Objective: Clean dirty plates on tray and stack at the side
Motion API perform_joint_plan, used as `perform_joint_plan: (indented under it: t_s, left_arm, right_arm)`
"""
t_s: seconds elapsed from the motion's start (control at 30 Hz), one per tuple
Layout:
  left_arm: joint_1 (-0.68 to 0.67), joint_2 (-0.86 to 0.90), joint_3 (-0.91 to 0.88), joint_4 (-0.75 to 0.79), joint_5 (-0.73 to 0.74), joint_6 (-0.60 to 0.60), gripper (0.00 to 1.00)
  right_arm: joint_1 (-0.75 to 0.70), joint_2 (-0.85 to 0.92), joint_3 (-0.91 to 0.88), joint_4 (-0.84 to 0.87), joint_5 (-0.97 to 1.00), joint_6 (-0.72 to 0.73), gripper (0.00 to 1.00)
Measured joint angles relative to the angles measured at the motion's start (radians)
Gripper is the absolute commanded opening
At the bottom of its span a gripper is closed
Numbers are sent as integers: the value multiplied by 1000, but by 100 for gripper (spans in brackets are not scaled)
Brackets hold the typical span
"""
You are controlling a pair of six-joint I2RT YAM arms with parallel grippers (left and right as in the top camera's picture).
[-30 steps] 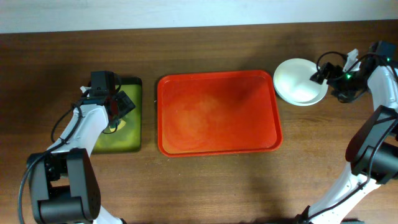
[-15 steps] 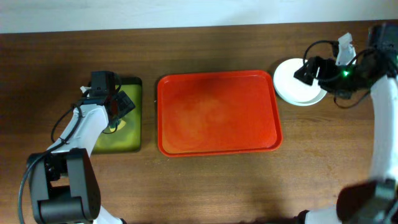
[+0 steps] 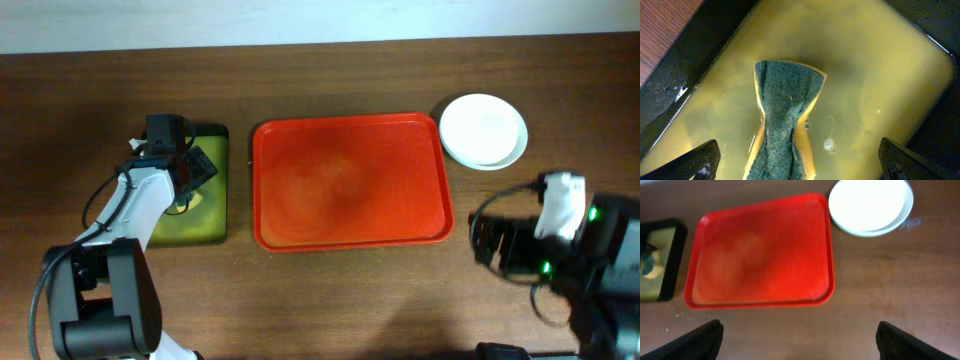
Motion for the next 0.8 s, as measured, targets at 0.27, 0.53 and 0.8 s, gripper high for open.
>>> perform_joint_plan:
  t_s: [0.27,0.53,0.8]
  left_arm:
    - [0,0,0,0,0,0,99]
    - [0,0,0,0,0,0,99]
    - [0,0,0,0,0,0,99]
  right_arm:
    - [0,-138,-137,32,1,8,98]
    - [0,-138,-138,25,1,8,98]
    - [90,-216,-320,335,3,11,98]
